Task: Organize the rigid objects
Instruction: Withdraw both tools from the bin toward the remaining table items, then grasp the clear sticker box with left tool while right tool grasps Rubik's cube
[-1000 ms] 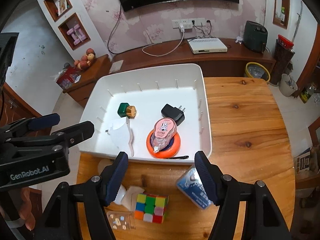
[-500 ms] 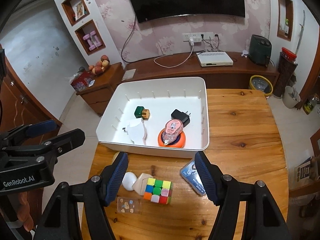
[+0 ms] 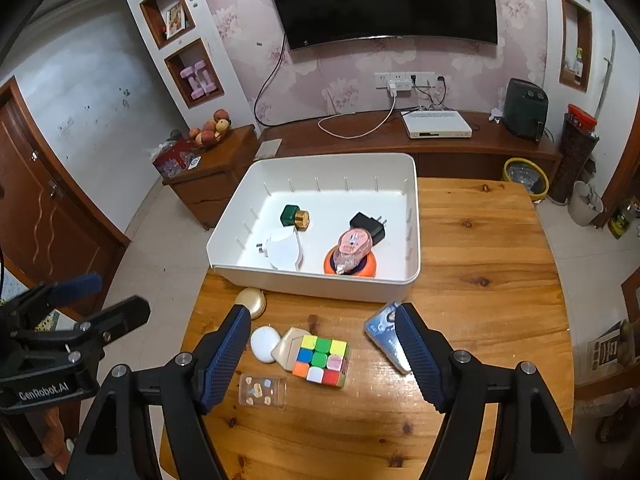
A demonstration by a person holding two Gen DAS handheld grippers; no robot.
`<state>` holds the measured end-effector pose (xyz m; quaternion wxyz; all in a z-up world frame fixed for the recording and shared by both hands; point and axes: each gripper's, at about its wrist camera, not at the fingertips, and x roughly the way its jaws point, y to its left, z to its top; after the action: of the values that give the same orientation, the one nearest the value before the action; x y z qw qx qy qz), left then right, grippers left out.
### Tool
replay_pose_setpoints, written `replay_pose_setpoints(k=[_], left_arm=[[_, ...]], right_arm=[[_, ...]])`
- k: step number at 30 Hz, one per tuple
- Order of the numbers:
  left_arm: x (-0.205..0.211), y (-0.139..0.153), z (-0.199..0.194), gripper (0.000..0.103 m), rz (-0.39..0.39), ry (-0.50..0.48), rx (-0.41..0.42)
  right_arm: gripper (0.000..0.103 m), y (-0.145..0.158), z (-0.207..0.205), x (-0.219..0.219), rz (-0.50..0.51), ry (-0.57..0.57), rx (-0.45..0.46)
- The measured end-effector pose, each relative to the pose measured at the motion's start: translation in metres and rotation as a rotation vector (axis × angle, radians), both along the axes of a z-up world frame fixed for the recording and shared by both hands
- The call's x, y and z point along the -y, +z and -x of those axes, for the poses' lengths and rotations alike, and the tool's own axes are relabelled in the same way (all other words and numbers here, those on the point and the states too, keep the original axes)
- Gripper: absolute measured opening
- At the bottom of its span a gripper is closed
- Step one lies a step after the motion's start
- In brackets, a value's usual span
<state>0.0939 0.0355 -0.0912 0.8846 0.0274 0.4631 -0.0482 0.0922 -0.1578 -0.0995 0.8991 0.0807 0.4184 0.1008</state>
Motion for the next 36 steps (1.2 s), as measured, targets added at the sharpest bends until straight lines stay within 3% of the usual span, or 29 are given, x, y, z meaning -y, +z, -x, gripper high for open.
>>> replay_pose_setpoints(k=[12, 23, 31, 36], left_arm=[[-0.020, -0.082, 0.023, 0.089, 0.030, 0.045, -0.176], [0.004, -0.150, 0.006, 0.089, 0.078, 0.057, -0.309], [0.012, -0.179, -0.011, 0.089, 0.112, 0.101, -0.363], [0.015, -0.188, -0.016, 0.089, 0.101, 0.113, -0.374]], right_arm=[[0.075, -0.037, -0.009, -0.017, 0.026, 0.017, -0.114], [0.075, -0.106, -0.051, -0.022, -0.010, -0.043, -0.352], [0.075, -0.139, -0.075, -0.032, -0.030, -0.052, -0.477], [0.075, -0.152, -0.080, -0.048, 0.031, -0.023, -0.506]])
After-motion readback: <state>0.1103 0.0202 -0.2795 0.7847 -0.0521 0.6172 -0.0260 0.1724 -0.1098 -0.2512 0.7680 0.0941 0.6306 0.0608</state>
